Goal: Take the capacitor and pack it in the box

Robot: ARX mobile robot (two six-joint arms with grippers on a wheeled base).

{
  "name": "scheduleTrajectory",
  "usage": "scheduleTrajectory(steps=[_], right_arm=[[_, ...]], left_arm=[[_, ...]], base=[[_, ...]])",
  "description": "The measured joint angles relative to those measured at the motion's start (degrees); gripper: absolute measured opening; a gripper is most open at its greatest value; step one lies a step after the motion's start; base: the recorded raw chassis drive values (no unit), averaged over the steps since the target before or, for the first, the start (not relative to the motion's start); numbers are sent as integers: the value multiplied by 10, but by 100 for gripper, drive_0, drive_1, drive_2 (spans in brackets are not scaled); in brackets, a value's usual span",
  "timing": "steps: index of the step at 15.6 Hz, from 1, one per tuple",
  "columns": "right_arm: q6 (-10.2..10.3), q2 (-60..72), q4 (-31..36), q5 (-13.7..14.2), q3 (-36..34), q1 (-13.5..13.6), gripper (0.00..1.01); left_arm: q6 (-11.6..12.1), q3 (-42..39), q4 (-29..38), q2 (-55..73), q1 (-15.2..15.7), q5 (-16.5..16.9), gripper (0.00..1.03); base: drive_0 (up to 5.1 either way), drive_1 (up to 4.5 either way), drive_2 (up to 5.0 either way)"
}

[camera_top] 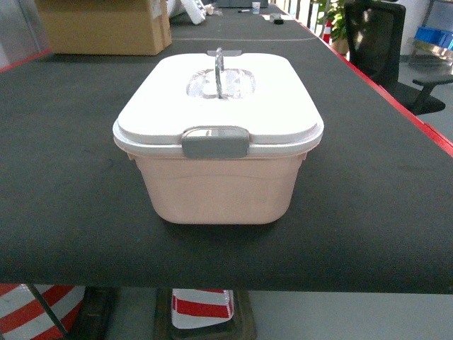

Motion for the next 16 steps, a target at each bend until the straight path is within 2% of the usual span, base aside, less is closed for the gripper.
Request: scheduleTrajectory(steps=[1,2,3,4,5,7,9,11,12,13,15,16], right_arm=[[0,0,0,0,0,0,98],[0,0,0,0,0,0,98],[0,0,0,0,0,0,98],[0,0,0,0,0,0,98],[0,0,0,0,0,0,98],[0,0,0,0,0,0,98],[0,0,0,0,0,0,98],[0,0,0,0,0,0,98],[0,0,0,0,0,0,98],[0,0,0,0,0,0,98],[0,0,0,0,0,0,98],[0,0,0,0,0,0,98]], left_arm=[[11,-57,41,-40,18,21,98],[12,-69,47,-49,23,26,98],[12,-115,70,-87,40,47,98],[25,-194,111,-158,74,78,98],[39,-265,115,-231,111,98,98],[53,-400,108,-316,167,96,98],[73,-464,77,-349,171,82,98],[89,-475,66,-379,145,73,98],[87,-466,-22,-399,140,26,90],[87,-479,-75,-430,150,-1,77],[86,-520,-87,-478,174,7,52],[85,-535,-94,-500,183,21,36]], base=[[0,0,0],[0,0,0],[0,0,0],[0,0,0],[0,0,0],[0,0,0],[0,0,0],[0,0,0],[0,0,0],[0,0,0],[0,0,0],[0,0,0]])
